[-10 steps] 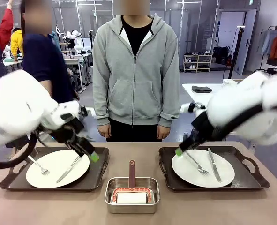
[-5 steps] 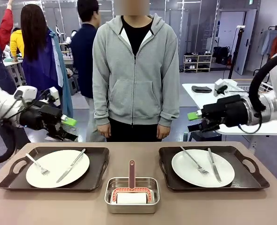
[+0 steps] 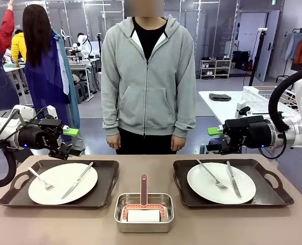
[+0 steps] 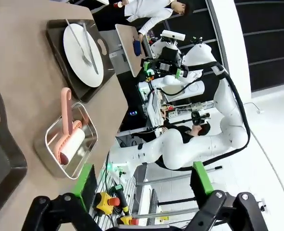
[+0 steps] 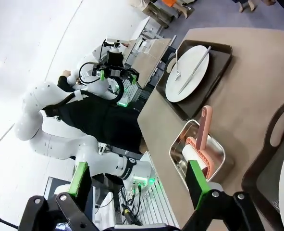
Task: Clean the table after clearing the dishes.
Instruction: When the left (or right) Handle tray is removed, use the left hand (or right hand) to clean the left (or right) side of the table with the Lint Roller.
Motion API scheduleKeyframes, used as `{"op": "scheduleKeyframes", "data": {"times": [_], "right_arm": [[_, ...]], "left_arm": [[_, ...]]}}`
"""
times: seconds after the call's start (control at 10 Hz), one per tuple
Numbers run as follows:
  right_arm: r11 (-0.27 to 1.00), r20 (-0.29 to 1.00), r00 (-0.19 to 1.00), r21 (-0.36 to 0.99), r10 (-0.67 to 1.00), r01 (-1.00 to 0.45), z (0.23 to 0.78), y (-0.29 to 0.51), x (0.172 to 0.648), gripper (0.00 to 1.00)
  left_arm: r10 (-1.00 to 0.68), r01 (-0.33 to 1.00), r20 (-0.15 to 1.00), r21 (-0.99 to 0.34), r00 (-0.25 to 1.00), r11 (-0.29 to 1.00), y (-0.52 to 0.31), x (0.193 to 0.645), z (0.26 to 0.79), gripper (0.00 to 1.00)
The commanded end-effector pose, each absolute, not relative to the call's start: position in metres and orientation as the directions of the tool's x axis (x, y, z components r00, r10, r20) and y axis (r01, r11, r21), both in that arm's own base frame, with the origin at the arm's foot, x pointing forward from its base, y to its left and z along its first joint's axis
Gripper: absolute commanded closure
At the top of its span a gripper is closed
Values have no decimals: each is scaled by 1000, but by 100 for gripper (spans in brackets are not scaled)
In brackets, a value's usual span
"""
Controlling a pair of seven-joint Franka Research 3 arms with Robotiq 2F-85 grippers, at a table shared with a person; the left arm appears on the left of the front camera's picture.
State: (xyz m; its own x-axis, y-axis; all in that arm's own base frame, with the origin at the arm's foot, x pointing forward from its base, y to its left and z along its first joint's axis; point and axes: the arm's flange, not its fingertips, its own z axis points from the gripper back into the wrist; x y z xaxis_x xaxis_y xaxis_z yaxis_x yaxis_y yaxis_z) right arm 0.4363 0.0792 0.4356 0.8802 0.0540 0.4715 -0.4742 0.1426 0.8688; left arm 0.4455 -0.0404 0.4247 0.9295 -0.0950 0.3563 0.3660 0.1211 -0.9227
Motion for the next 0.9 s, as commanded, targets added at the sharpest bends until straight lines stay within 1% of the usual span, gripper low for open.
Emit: {"op": "scheduleKeyframes", "data": {"times": [0.0, 0.1, 0.2, 0.3, 0.4, 0.5, 0.6, 0.7, 0.8], "right_arm": [[126, 489, 871, 862, 55, -492, 441, 81, 434, 0], [143, 472, 880, 869, 54, -474, 436, 79, 436, 0], [153, 482, 875, 861, 56, -484, 428, 65, 435, 0], [145, 502, 865, 855, 9, -498, 426, 47, 437, 0], [118, 503, 863, 861, -51, -495, 424, 21, 438, 0], [159, 522, 849, 848, -80, -506, 424, -17, 430, 0], [154, 521, 839, 852, -157, -501, 428, -59, 417, 0], [178, 519, 821, 854, -238, -488, 431, -96, 403, 0], [232, 524, 792, 851, -311, -472, 433, -125, 385, 0]], "left_arm": [[-115, 387, 375, -916, 920, 105, -37, 444, 430, 0], [-95, 366, 356, -923, 930, 121, -40, 446, 425, 0], [-198, 318, 295, -943, 935, 96, -24, 453, 422, 0], [-206, 333, 315, -941, 927, 62, 1, 460, 427, 0], [-232, 329, 308, -943, 923, 56, 25, 459, 432, 0], [-250, 325, 297, -943, 922, 78, 60, 456, 436, 0], [-238, 330, 298, -937, 925, 111, 98, 449, 442, 0], [-187, 306, 283, -946, 941, 107, 146, 441, 448, 0], [-88, 290, 283, -954, 955, 79, 194, 429, 456, 0]]}}
